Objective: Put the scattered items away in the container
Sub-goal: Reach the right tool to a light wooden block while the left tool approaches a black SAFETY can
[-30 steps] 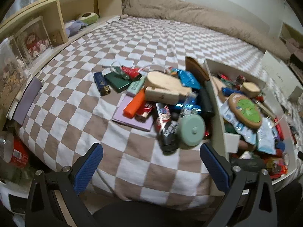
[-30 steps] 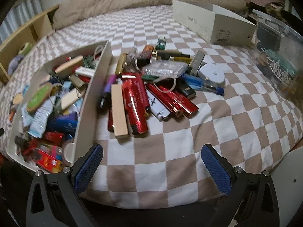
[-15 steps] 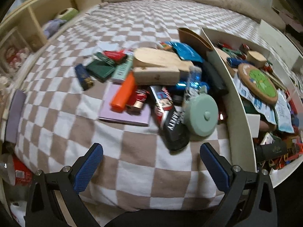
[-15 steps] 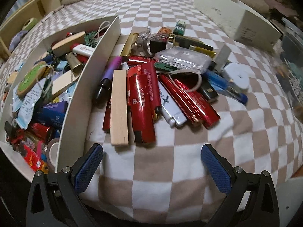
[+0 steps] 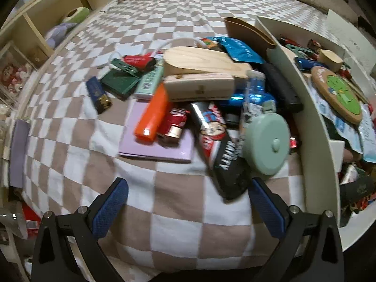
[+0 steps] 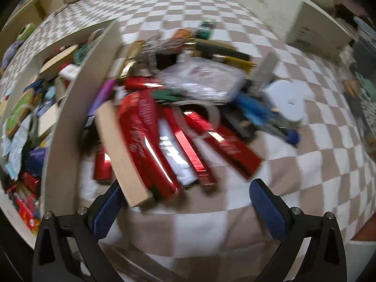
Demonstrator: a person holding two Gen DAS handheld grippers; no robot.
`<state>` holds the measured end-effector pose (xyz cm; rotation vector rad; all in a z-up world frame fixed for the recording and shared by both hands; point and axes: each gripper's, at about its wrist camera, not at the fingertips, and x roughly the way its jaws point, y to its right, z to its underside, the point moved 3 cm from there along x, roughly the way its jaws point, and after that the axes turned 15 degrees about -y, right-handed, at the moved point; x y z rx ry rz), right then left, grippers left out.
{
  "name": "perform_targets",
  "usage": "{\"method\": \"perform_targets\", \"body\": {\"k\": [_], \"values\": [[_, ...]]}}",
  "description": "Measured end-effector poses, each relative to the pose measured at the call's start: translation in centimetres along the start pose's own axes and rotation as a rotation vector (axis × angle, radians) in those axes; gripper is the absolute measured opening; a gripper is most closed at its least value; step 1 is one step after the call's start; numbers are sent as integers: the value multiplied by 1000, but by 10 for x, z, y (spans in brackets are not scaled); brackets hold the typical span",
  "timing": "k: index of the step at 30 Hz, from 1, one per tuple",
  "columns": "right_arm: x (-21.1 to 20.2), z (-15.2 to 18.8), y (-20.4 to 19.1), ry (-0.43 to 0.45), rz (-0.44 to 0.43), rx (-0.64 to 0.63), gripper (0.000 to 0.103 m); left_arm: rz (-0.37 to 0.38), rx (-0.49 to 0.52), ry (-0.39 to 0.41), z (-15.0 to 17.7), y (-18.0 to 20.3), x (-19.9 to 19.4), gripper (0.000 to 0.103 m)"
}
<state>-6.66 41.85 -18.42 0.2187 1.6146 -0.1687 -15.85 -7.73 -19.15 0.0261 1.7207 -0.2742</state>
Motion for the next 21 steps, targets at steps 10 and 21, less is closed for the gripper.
{"method": "perform_targets", "body": {"k": [10, 21], "values": [[-3, 6, 58, 13, -58, 147, 103, -77, -54, 10, 1, -31, 0, 103], [-6, 13, 72, 10, -61, 202, 103, -98, -142, 8, -10, -64, 6, 103]]}}
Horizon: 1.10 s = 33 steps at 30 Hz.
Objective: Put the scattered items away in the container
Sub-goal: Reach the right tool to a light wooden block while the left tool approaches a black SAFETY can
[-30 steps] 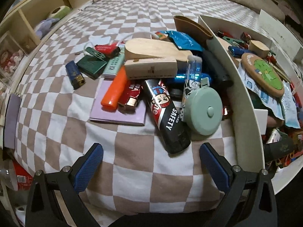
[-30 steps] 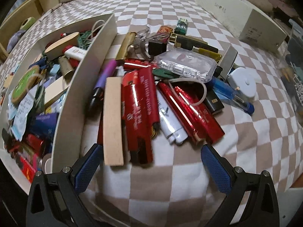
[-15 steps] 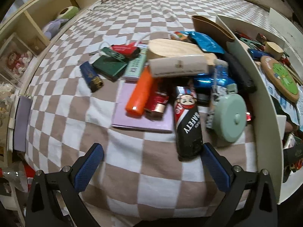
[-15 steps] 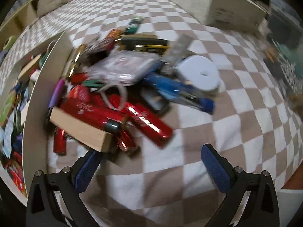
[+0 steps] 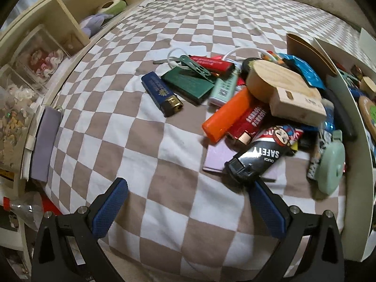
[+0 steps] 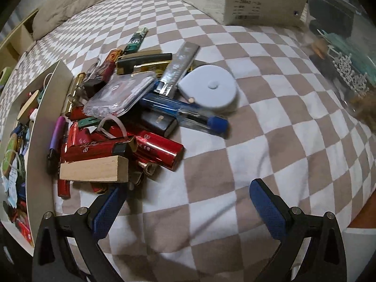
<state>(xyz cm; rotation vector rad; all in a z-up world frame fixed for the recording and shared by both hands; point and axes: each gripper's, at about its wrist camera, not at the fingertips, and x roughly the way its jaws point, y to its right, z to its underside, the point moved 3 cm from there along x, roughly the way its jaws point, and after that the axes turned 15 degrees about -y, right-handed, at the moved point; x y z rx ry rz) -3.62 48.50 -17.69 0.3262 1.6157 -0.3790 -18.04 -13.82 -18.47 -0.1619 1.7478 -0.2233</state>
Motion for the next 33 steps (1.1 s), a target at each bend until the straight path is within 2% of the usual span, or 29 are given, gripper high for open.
{"method": "perform_targets", "body": {"k": [8, 12, 15, 19, 21, 23, 26, 30, 33], "values": [[-9, 8, 22, 3, 41, 76, 103, 36, -21, -14, -10, -12, 6, 103], [-13, 12, 29, 6, -4, 122, 103, 35, -80, -18, -19, -33, 14, 103], [-18, 18, 28, 18, -12, 129, 103, 74, -149, -36, -26, -50, 21, 103], [-26, 27, 21, 38, -37, 112, 103, 43, -180, -25, -26, -57, 15, 103], [-31, 28, 15, 56, -38, 84, 103, 67, -167, -9, -21, -53, 9, 103], [-35, 30, 9, 74, -38, 61, 103, 130, -135, 12, -15, -43, 0, 103], [-38, 31, -4, 101, -63, 20, 103, 194, -49, 61, -7, -19, -14, 103], [-41, 32, -27, 137, -62, -60, 103, 196, 74, 108, -6, 15, -22, 103], [-42, 30, -43, 157, -46, -116, 103, 176, 126, 124, -9, 37, -24, 103]]}}
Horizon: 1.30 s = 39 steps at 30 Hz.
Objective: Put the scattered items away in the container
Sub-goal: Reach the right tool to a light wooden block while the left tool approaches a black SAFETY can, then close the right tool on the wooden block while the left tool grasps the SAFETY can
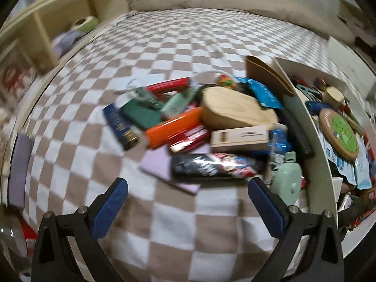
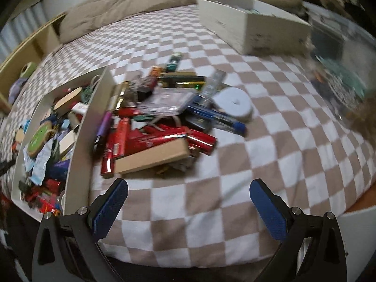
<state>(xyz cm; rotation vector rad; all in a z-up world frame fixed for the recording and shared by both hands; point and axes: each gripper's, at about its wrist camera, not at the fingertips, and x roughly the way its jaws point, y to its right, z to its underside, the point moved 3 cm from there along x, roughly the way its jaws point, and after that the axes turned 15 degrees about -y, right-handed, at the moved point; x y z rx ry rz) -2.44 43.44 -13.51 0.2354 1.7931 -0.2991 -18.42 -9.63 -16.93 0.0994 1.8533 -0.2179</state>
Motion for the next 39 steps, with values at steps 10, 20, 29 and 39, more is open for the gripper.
{"method": "perform_targets", "body": {"k": [10, 20, 29, 39], "values": [[10, -12, -37, 19, 17, -109, 103, -4, 28, 12, -13, 15, 11, 103], [35, -19, -67, 7, 189, -258, 103, 28, -43, 10, -10, 0, 13, 88], [55, -27, -61, -38, 236, -273, 103, 36, -25, 16, -7, 5, 10, 82], [52, -24, -62, 7, 247, -235, 100, 40, -36, 21, -3, 7, 8, 82]]}}
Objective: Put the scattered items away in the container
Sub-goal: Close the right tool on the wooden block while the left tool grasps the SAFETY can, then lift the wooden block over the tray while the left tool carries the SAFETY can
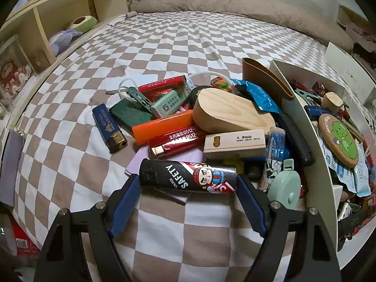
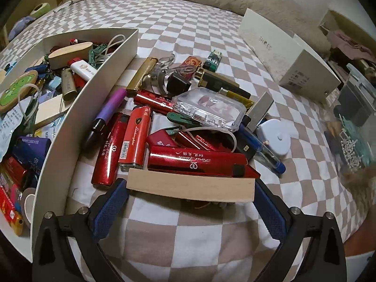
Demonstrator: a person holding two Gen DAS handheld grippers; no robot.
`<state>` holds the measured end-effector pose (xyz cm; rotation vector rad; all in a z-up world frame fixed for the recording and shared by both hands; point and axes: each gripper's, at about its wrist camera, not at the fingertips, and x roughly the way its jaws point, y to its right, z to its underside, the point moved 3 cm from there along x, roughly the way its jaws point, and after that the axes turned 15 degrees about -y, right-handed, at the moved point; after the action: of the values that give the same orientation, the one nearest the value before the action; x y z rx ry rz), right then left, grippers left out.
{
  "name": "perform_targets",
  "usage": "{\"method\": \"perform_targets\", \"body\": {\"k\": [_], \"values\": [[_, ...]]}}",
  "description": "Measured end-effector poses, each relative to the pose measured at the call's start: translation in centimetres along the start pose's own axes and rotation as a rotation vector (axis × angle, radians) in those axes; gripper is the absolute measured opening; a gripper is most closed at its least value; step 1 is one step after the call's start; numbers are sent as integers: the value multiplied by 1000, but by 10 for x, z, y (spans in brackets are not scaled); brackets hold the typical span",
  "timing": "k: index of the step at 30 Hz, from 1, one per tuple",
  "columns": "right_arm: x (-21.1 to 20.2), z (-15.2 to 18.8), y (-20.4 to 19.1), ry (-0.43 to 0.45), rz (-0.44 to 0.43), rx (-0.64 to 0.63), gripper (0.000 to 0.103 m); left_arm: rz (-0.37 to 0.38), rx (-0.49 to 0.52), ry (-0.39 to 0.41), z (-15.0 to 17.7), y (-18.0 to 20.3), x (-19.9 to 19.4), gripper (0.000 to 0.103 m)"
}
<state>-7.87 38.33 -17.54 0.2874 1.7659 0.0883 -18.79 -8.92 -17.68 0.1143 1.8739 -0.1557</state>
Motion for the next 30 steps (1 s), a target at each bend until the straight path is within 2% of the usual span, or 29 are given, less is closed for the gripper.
{"method": "perform_targets", "body": {"k": [8, 17, 30], "values": [[-9, 15, 6, 14, -76, 61, 100, 9, -31, 2, 5, -9, -5, 82], [-25, 35, 21, 44, -113, 138, 100, 23, -59, 25, 18, -11, -18, 82], [-63, 52, 45, 123, -189, 245, 100, 68, -64, 109, 26, -7, -59, 82]]}}
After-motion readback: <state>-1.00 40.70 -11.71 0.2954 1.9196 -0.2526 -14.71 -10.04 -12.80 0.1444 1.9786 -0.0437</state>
